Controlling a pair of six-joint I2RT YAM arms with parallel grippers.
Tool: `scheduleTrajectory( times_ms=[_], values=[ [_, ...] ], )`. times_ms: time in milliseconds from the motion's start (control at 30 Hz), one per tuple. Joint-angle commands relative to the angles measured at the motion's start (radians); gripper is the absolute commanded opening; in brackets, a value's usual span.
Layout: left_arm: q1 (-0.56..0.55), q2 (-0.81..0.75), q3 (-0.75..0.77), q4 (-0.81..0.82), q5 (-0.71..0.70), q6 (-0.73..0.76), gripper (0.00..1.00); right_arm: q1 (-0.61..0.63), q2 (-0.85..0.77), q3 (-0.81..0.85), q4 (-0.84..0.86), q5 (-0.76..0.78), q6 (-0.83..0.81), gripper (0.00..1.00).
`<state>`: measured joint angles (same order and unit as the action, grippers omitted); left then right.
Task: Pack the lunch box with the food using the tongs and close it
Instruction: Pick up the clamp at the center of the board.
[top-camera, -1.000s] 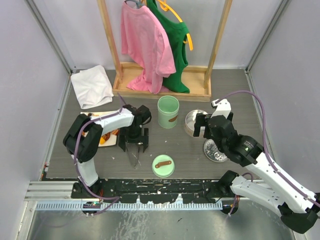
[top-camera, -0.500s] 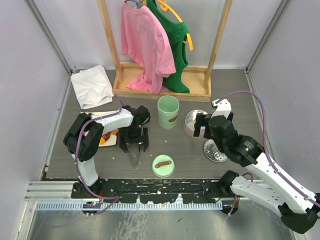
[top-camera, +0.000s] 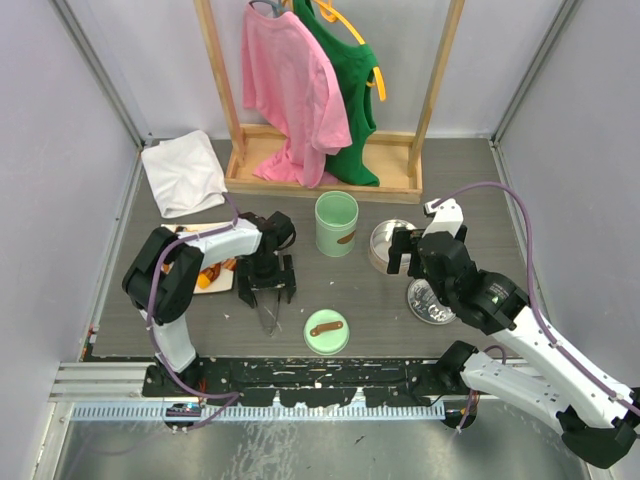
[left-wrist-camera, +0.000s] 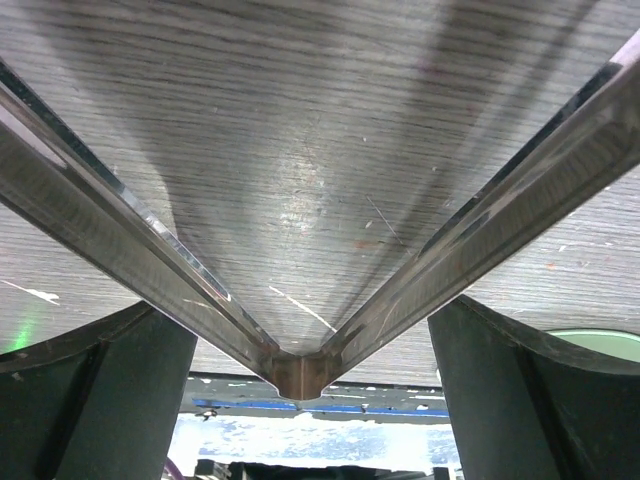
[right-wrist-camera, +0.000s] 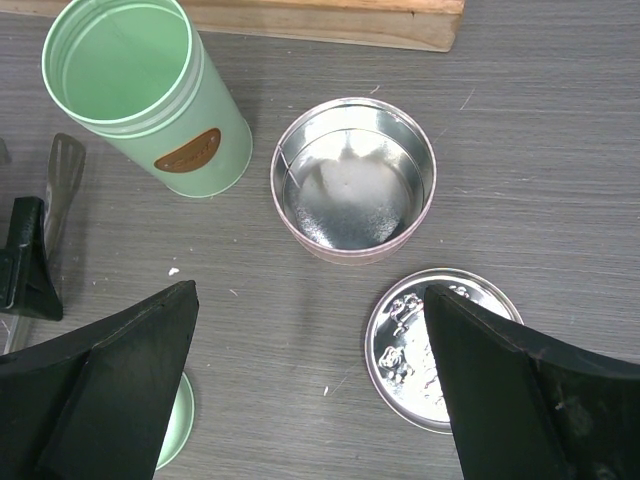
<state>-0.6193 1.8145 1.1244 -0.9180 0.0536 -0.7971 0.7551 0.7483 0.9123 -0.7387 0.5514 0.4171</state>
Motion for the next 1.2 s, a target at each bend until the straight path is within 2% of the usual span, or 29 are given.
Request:
scheduleTrajectory(
  times_ms=[0, 133, 567, 667, 933, 1167],
  values=[
    [0.005, 0.044, -0.01, 0.119, -0.088, 0.016, 0.94, -0.002, -0.006, 0.008, 0.028, -0.006, -0.003, 1.0],
    [0.008, 0.038, -0.006, 0.124, -0.12, 0.041, 0.97, -0.003, -0.006, 0.004, 0.028, -0.011, -0.002, 1.0],
    [0.052, 0.007, -0.067, 0.204, -0.103, -0.012, 0.95, -0.003, 0.004, 0.007, 0.03, -0.022, 0.007, 1.0],
    [0.052, 0.018, -0.06, 0.181, -0.12, -0.009, 0.94, -0.003, 0.001, 0.008, 0.03, -0.022, 0.008, 1.0],
    [0.026, 0.027, -0.036, 0.156, -0.169, 0.026, 0.69, -0.003, 0.005, 0.004, 0.033, -0.022, 0.012, 1.0],
    [0.003, 0.001, 0.005, 0.119, -0.18, 0.109, 0.57, -0.003, 0.001, 0.007, 0.033, -0.023, 0.014, 1.0]
  ],
)
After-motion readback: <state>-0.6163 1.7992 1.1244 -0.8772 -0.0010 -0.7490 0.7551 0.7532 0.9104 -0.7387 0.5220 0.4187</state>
